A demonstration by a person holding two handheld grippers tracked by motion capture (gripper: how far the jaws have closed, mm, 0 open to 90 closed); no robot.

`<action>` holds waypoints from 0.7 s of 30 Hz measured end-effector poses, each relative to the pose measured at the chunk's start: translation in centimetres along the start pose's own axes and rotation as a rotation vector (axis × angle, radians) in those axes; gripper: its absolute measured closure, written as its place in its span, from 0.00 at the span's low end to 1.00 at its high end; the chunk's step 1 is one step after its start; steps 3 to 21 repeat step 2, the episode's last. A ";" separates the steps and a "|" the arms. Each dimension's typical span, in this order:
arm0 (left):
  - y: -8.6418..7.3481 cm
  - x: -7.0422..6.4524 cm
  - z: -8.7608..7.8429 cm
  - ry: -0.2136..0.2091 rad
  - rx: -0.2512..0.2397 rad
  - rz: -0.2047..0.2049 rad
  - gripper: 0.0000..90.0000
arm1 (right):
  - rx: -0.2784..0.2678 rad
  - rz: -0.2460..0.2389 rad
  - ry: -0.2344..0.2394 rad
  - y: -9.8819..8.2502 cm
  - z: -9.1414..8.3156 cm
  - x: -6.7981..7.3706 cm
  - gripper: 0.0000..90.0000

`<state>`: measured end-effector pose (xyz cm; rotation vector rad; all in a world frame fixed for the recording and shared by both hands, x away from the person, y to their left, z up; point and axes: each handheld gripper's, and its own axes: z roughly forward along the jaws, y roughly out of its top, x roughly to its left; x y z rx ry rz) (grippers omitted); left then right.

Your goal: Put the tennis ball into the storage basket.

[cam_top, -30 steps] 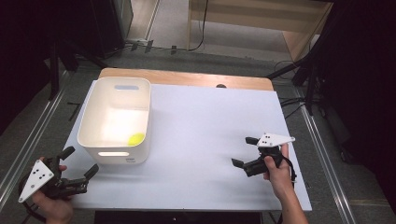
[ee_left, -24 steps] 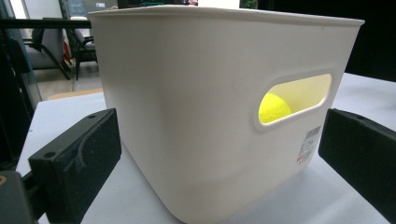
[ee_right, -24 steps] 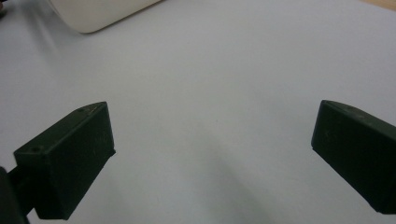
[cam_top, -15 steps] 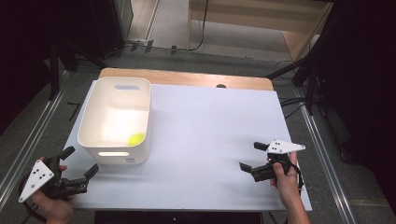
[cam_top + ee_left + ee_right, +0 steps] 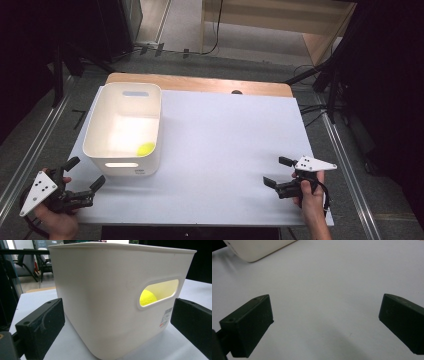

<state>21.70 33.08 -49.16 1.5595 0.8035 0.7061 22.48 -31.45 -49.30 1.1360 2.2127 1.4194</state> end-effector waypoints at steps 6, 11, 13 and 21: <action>0.0 0.0 0.0 0.001 -0.001 0.003 0.00 | -0.008 0.002 0.004 -0.1 -0.1 0.0 0.00; 0.0 0.0 0.0 0.001 -0.001 0.003 0.00 | -0.008 0.002 0.004 -0.1 -0.1 0.0 0.00; 0.0 0.0 0.0 0.001 -0.001 0.003 0.00 | -0.008 0.002 0.004 -0.1 -0.1 0.0 0.00; 0.0 0.0 0.0 0.001 -0.001 0.003 0.00 | -0.008 0.002 0.004 -0.1 -0.1 0.0 0.00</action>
